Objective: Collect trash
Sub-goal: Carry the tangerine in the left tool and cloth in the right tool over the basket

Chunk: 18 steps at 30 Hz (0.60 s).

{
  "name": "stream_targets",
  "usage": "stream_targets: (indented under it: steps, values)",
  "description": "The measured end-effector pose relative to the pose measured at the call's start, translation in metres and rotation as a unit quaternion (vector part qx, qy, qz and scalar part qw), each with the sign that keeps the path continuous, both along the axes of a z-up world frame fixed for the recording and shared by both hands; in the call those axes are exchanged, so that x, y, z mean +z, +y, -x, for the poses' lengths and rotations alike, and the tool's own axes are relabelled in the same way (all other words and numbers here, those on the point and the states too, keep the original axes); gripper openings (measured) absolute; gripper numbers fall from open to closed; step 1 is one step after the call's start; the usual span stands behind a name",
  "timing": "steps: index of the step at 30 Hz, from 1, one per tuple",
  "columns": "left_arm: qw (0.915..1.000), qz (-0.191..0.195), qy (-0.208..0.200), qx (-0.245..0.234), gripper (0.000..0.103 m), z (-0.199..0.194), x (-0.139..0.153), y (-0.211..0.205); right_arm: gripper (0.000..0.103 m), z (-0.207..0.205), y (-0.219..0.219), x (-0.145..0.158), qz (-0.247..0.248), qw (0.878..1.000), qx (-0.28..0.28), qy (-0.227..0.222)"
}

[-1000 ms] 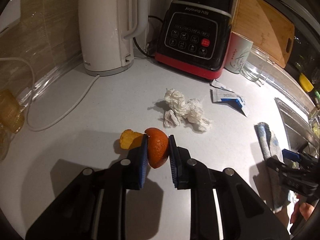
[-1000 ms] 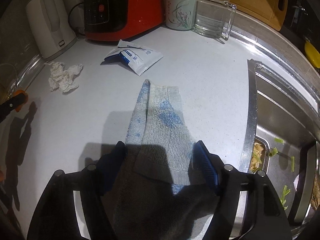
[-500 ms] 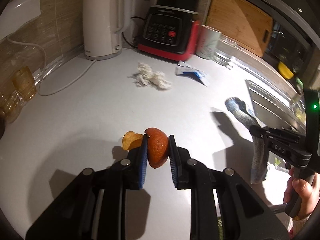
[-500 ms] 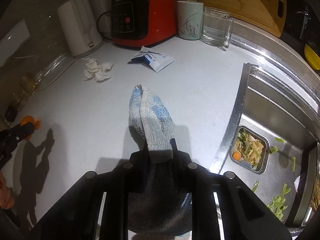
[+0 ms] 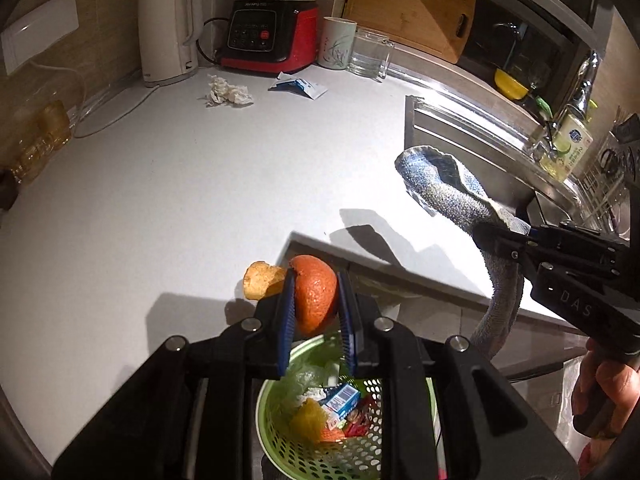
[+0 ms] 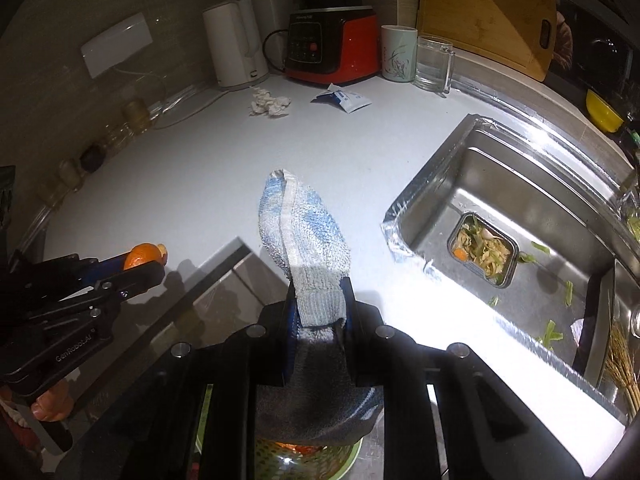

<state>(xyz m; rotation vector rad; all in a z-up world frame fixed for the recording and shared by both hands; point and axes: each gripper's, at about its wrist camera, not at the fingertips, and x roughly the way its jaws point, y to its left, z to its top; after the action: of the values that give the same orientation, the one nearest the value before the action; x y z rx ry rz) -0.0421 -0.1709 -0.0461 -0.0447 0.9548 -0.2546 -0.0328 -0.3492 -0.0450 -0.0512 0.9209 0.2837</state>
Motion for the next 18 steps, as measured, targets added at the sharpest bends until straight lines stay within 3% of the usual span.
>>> stream_targets:
  steps: [9,16,18]
  values:
    - [0.9987,-0.002,0.05,-0.002,0.02,0.074,-0.033,-0.029,0.02,0.066,-0.016,0.001,-0.005,1.0,0.024,-0.001]
    - [0.9949,-0.009,0.1,-0.01,0.02,0.089,-0.072,-0.045,0.02,0.088,-0.02,0.005,-0.007,0.999,0.035,-0.01]
    - [0.9943,-0.005,0.106,-0.008,0.028,0.092,-0.074,-0.045,0.02,0.092,-0.02,0.007,-0.007,0.999,0.037,-0.012]
